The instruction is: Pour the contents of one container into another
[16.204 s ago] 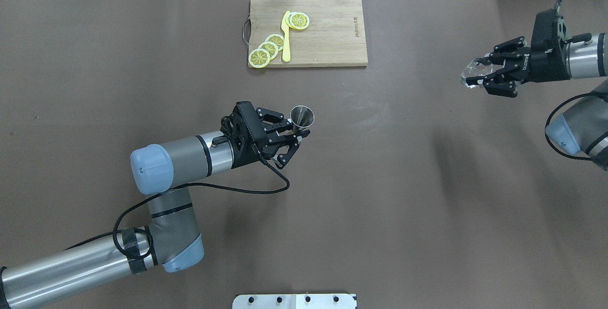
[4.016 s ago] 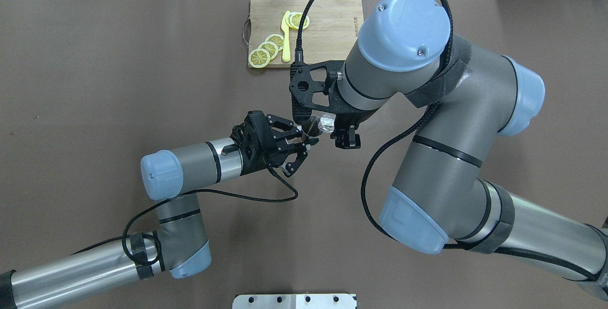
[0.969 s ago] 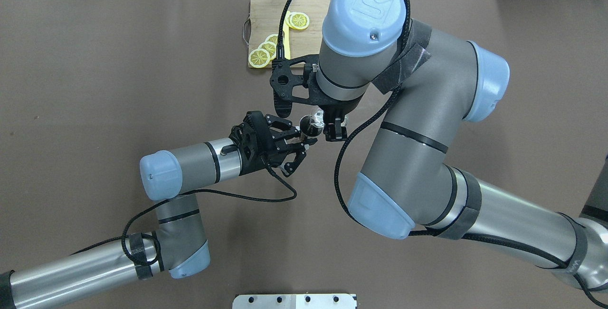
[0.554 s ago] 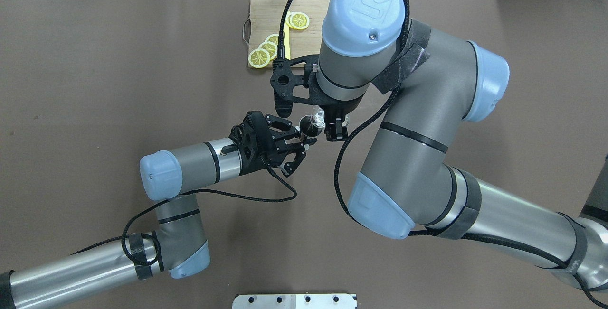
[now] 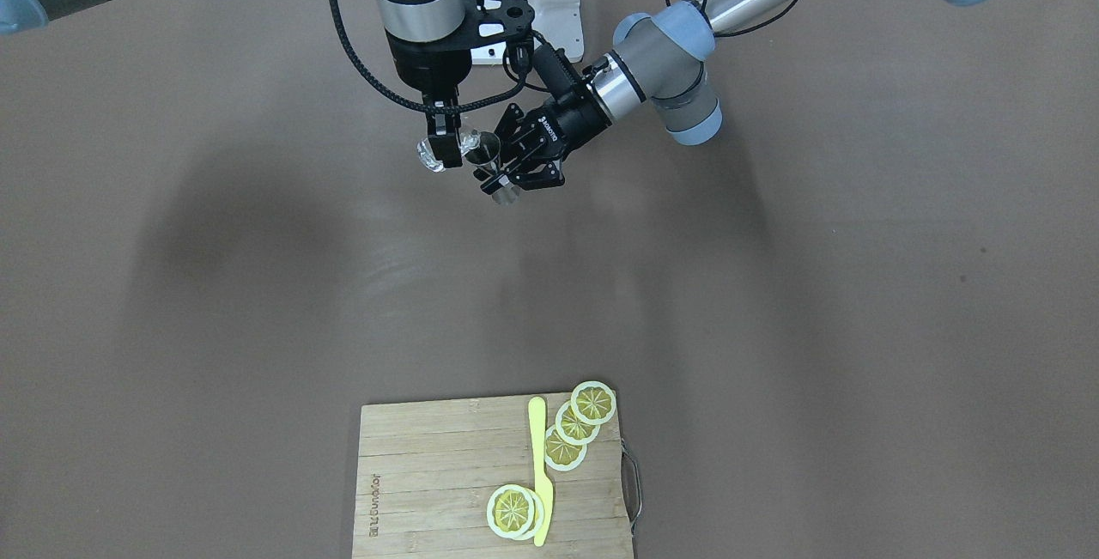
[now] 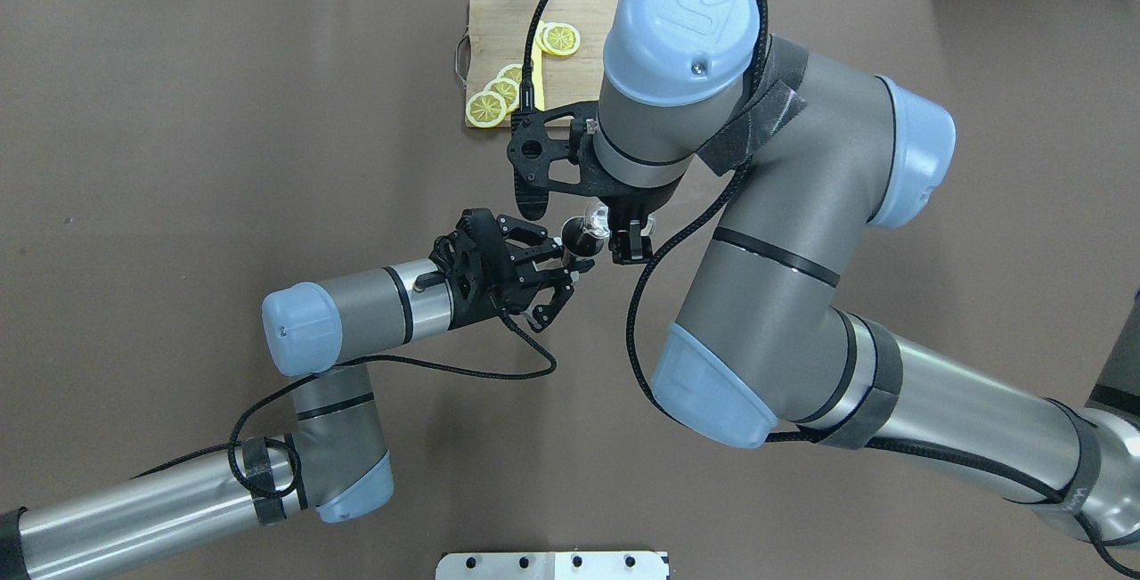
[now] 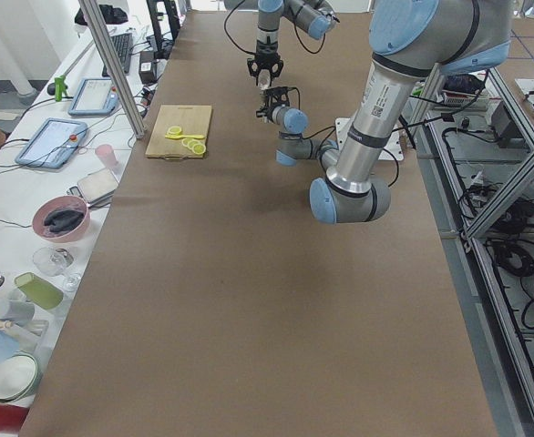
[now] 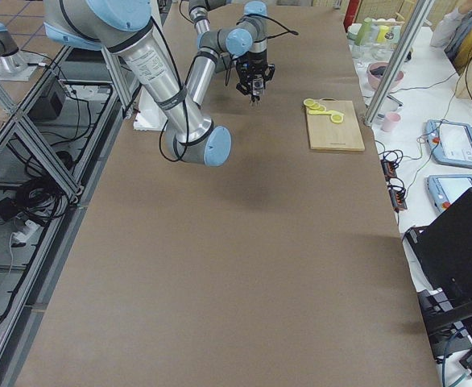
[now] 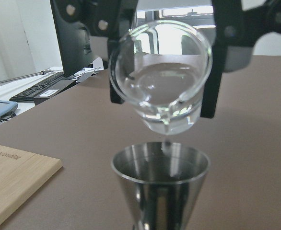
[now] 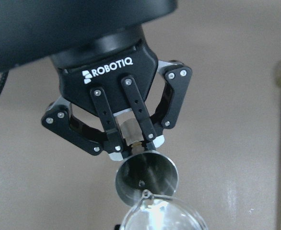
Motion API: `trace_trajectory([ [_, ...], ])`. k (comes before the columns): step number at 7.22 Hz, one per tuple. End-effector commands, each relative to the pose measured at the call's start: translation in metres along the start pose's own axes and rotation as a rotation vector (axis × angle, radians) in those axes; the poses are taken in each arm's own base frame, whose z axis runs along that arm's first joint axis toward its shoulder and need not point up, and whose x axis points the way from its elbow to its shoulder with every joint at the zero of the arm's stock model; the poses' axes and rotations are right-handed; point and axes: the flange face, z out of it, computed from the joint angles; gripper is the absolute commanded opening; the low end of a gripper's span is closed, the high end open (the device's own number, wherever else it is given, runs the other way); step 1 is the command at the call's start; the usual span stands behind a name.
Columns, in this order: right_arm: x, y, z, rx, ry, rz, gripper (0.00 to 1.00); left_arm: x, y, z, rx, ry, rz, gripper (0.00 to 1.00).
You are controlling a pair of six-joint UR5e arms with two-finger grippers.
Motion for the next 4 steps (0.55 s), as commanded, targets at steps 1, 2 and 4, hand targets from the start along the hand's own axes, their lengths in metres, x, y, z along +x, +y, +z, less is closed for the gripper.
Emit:
trace_trajectory([
  [1, 0.0003, 0.0, -0.0004, 0.0, 0.001, 0.0, 0.0, -0.0002, 0.0014, 0.0003, -0.003, 0.0, 0.0, 0.0],
  [2, 0.0001, 0.0, -0.0011, 0.002, 0.002, 0.0, 0.0, -0.0004, 0.0022, 0.0005, -0.004, 0.0, 0.0, 0.0],
  [4, 0.0007, 0.0006, -0.0041, 0.007, 0.005, 0.0, 0.0, 0.0008, 0.0015, 0.0011, -0.003, 0.001, 0.0, 0.0],
])
